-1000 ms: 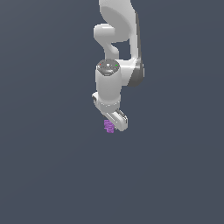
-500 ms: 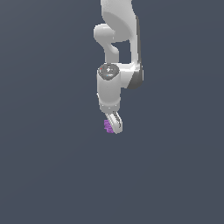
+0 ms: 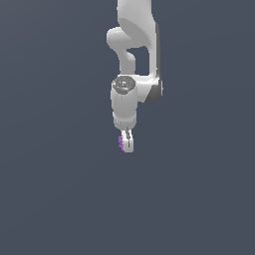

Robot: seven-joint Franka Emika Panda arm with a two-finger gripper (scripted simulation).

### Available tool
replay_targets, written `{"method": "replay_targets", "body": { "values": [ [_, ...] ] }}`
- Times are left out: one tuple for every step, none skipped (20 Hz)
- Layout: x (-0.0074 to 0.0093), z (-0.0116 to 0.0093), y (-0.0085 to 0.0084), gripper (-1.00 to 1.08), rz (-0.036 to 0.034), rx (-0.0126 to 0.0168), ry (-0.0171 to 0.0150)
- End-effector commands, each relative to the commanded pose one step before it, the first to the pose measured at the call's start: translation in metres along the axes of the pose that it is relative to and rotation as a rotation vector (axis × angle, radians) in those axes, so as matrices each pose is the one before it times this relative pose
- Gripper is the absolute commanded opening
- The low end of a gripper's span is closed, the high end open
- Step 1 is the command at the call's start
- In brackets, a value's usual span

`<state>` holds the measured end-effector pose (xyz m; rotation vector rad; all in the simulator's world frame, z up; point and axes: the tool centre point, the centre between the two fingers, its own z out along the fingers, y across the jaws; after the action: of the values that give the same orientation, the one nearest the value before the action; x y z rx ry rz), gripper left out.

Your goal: Pick up the object and move it to a goal position.

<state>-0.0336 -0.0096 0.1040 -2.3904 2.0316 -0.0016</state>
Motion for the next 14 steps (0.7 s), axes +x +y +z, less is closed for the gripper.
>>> {"method": "replay_targets", "body": {
  "values": [
    [0.00000,0.00260,0.00187,1.00,0.04495,-0.00137,0.00079],
    [0.00001,0.00083,0.00061,1.00,0.01381,-0.00050,0.00027],
    [0.00002,0.00074,0.00054,1.00,0.01235,-0.00044,0.00026],
    [0.00003,0.00065,0.00048,1.00,0.01091,-0.00038,0.00024],
    [0.00002,0.00057,0.00041,1.00,0.00943,-0.00033,0.00022],
    [0.00003,0.00048,0.00035,1.00,0.00800,-0.00027,0.00019],
    [0.00003,0.00039,0.00029,1.00,0.00655,-0.00022,0.00016],
    [0.00002,0.00030,0.00022,1.00,0.00509,-0.00017,0.00013],
    [0.00001,0.00022,0.00016,1.00,0.00362,-0.00012,0.00009],
    [0.00001,0.00013,0.00010,1.00,0.00218,-0.00007,0.00006],
    [-0.00002,0.00004,0.00003,1.00,0.00069,-0.00002,0.00002],
    [-0.00005,-0.00018,-0.00014,1.00,-0.00471,-0.00005,-0.00011],
    [-0.00002,0.00033,0.00001,1.00,0.00000,0.00000,0.00000],
    [-0.00006,0.00099,0.00003,1.00,0.00000,0.00000,0.00000]
  ]
}}
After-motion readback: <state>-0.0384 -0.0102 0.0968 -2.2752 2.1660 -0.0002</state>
